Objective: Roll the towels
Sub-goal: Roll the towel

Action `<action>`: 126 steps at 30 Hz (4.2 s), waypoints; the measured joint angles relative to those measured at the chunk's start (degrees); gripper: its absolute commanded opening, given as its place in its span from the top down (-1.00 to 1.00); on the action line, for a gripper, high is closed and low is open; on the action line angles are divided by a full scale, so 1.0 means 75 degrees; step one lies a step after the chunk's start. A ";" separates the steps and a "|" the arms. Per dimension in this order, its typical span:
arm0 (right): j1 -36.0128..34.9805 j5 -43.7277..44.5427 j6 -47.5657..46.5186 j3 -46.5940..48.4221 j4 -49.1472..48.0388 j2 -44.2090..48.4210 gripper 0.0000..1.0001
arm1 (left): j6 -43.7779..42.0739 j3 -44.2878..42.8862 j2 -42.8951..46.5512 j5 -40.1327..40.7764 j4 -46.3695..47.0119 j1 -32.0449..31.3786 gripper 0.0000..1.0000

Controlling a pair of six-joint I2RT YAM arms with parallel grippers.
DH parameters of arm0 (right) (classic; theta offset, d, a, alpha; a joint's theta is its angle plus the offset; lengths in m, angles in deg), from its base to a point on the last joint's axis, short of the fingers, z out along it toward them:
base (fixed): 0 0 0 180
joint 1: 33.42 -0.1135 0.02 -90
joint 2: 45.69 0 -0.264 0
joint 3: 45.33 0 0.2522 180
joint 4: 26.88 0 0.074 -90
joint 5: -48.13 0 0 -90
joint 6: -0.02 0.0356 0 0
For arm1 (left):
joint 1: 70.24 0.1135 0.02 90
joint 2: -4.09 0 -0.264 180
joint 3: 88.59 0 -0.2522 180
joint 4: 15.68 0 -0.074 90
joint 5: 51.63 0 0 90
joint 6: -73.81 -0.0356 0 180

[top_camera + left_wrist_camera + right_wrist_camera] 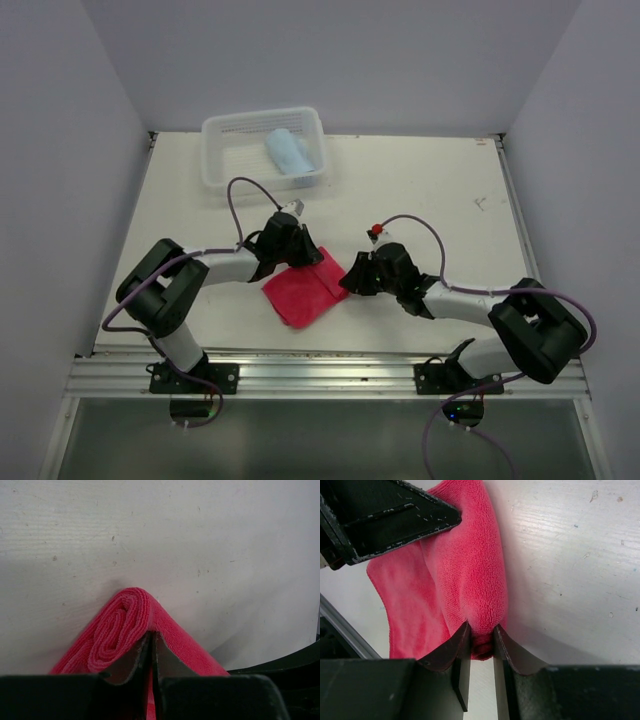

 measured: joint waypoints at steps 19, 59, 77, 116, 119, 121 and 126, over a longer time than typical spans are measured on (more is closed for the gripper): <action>-0.0985 0.1673 -0.1571 -0.0160 0.0551 0.1067 1.00 | -0.0460 -0.1198 0.0329 0.0242 -0.1524 0.0370 0.81; -0.5450 0.7618 -0.4433 0.2098 0.2439 -0.1708 1.00 | -0.0332 0.0233 0.2620 0.0361 -0.1571 0.0192 0.83; -0.5901 0.8207 -0.4503 0.2757 0.2938 -0.2460 1.00 | -0.0082 0.1355 0.2521 0.0667 -0.1317 -0.0673 0.84; -0.2369 0.2634 -0.0175 0.0050 0.1008 0.1518 -0.17 | 0.0178 0.1915 0.2361 0.1023 -0.0385 -0.0679 0.87; -0.2349 0.2276 0.0076 -0.0052 0.0653 0.1020 -0.17 | 0.0198 0.1990 0.2396 0.1020 -0.0306 -0.0679 0.88; -0.2349 0.2104 0.0198 -0.0169 0.0385 0.0769 -0.16 | 0.0245 0.2014 0.2404 0.1020 -0.0283 -0.0679 0.88; -0.2326 0.1807 0.0434 -0.0396 -0.0216 0.0452 -0.08 | 0.0341 0.2107 0.2439 0.1020 -0.0172 -0.0679 0.89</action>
